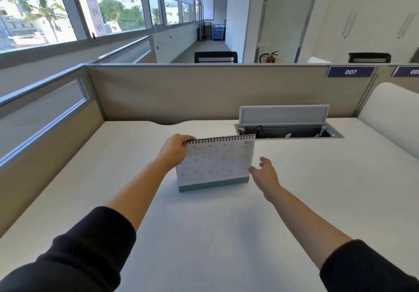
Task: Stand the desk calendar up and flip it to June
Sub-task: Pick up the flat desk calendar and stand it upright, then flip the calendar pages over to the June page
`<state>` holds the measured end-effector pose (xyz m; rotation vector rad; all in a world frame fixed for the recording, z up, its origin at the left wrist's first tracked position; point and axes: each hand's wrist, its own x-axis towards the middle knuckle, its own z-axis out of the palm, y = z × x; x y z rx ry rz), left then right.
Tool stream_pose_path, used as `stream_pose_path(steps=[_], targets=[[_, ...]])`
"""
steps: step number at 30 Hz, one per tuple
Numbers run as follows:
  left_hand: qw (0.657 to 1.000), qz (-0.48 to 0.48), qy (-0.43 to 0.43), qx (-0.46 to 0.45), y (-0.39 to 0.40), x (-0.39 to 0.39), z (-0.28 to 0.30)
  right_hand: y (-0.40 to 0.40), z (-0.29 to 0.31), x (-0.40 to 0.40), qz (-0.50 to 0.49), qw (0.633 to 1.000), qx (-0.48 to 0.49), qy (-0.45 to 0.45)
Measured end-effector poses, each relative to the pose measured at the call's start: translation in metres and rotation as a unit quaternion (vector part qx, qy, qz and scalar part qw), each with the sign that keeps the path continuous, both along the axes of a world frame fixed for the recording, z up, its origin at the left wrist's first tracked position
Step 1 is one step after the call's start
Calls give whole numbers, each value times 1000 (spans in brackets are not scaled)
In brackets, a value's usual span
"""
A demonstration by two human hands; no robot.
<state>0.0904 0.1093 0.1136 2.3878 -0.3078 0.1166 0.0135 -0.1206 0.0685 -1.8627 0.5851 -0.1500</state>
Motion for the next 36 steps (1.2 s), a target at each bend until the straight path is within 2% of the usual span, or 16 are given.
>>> stream_pose_path(steps=[3,6,8,12,18,22,25,31,33,36], targets=[[996,41,-3,-76,-5,-3,-16,0,0,4,24,1000,-19,3],[974,125,-14,-187,-6,-12,-34,-4,-2,7,48,998,-30,12],[960,163,-6,-228,-6,-17,-47,-5,-6,10,62,997,-34,16],[937,205,58,-276,-14,-23,-66,-10,-15,22,73,997,-21,15],[917,266,38,-296,-22,-31,-79,-8,-29,37,64,997,13,-36],[917,250,48,-306,-25,-31,-84,-12,-41,43,56,997,19,-40],[918,227,90,-313,-26,-31,-88,-22,-45,48,71,997,3,-44],[870,176,221,-405,-18,-34,-98,-34,-50,55,175,982,74,7],[869,169,242,-397,-16,-37,-97,-37,-53,57,226,968,107,19],[872,173,256,-379,-17,-41,-94,-41,-54,60,250,963,94,44]])
